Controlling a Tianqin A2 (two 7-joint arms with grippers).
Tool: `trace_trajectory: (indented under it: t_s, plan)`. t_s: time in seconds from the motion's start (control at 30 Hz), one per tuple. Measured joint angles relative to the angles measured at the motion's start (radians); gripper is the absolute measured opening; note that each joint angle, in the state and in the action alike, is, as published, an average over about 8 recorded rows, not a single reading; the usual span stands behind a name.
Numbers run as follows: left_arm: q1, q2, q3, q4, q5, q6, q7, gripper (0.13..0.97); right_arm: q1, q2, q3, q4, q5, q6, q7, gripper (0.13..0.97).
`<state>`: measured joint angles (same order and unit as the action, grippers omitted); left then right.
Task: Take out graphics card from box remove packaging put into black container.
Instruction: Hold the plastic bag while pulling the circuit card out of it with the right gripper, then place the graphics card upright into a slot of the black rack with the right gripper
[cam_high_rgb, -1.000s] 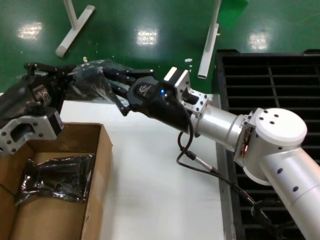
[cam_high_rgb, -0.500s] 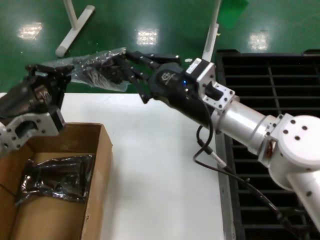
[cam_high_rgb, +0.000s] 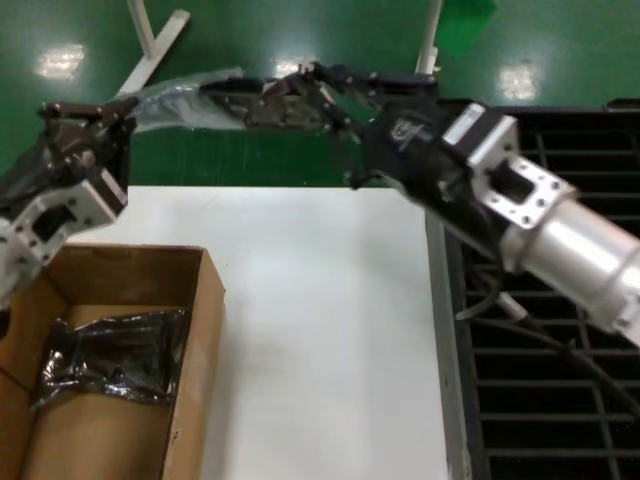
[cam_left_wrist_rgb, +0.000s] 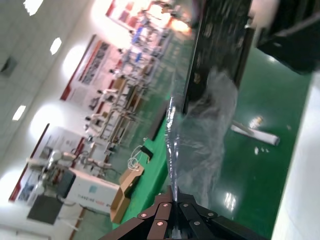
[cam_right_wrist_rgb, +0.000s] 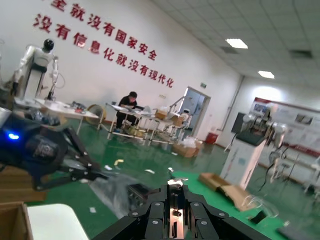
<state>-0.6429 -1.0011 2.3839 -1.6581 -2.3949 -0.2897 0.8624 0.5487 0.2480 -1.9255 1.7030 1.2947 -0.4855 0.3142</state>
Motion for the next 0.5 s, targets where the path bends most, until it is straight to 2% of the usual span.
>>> trace_trajectory:
  t_s: [0.13, 0.27, 0.37, 0.5]
  plan:
    - [0.009, 0.078, -0.047, 0.03, 0.023, -0.012, -0.058, 0.142, -0.063, -0.014, 0.131, 0.163, -0.175, -0.148, 0.095, 0.193]
    - [-0.003, 0.163, -0.071, 0.039, 0.019, -0.05, -0.089, 0.142, -0.082, 0.019, 0.23, 0.277, -0.31, -0.303, 0.198, 0.193]
    - [-0.021, 0.232, -0.073, 0.035, 0.0, -0.1, -0.086, 0.142, -0.066, 0.103, 0.274, 0.319, -0.341, -0.408, 0.265, 0.193]
    - [-0.045, 0.33, -0.067, 0.031, -0.023, -0.174, -0.059, 0.142, -0.027, 0.261, 0.309, 0.344, -0.301, -0.546, 0.336, 0.193]
